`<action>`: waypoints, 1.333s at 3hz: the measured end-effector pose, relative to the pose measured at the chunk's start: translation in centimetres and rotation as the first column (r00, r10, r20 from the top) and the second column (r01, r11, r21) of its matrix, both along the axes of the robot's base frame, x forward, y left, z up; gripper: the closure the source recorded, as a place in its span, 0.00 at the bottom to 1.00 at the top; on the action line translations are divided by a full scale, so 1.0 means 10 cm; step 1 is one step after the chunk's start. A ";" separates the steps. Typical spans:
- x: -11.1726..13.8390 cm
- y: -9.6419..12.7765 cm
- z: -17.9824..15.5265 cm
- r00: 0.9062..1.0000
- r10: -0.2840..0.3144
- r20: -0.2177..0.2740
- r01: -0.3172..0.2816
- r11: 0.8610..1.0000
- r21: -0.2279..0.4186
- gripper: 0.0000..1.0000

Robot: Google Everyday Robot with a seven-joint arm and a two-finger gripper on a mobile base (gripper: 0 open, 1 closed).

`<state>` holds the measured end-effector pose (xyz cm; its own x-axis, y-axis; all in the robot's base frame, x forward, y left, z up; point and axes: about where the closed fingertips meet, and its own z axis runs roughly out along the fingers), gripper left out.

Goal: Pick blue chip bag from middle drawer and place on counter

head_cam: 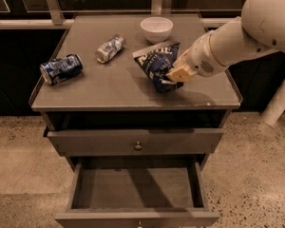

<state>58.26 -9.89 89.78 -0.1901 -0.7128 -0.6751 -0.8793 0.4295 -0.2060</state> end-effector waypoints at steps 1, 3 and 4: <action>0.00 0.00 0.00 1.000 0.000 0.000 0.000 1.000 0.000 0.35; 0.00 0.00 0.00 1.000 0.000 0.000 0.000 1.000 0.000 0.00; 0.00 0.00 0.00 1.000 0.000 0.000 0.000 1.000 0.000 0.00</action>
Offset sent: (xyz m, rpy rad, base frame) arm 0.0000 0.0000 0.0000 0.0000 0.0000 0.0000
